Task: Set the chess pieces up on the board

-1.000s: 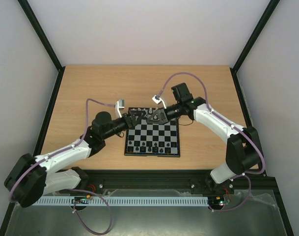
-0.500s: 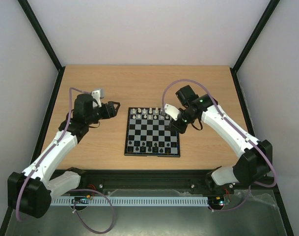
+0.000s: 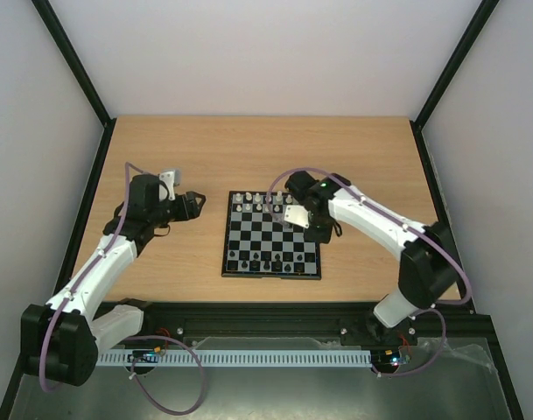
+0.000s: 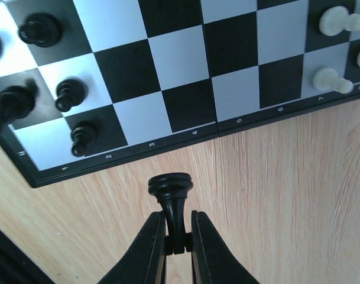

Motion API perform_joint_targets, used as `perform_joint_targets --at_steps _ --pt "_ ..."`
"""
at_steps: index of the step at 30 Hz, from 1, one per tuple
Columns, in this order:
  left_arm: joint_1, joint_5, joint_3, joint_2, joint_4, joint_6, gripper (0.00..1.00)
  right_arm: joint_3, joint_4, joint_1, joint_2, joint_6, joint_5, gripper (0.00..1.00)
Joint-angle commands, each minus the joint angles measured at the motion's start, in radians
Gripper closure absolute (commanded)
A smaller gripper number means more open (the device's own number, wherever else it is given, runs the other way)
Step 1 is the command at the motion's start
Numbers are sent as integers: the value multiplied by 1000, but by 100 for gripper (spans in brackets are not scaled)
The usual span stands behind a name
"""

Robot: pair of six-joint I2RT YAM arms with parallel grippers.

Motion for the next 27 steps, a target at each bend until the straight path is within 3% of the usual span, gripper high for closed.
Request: perform_joint_targets --at_steps 1,9,21,24,27 --pt "15 35 -12 -8 -1 19 28 30 -21 44 89 -17 155 96" --pt "23 40 -16 -20 -3 27 28 83 6 59 242 -4 217 95" --pt "28 59 -19 -18 -1 29 28 90 28 77 327 17 177 94" --pt "29 61 -19 -16 -1 30 28 90 39 77 333 19 175 90" --pt "30 63 -19 -13 -2 32 28 90 50 77 322 17 174 78"
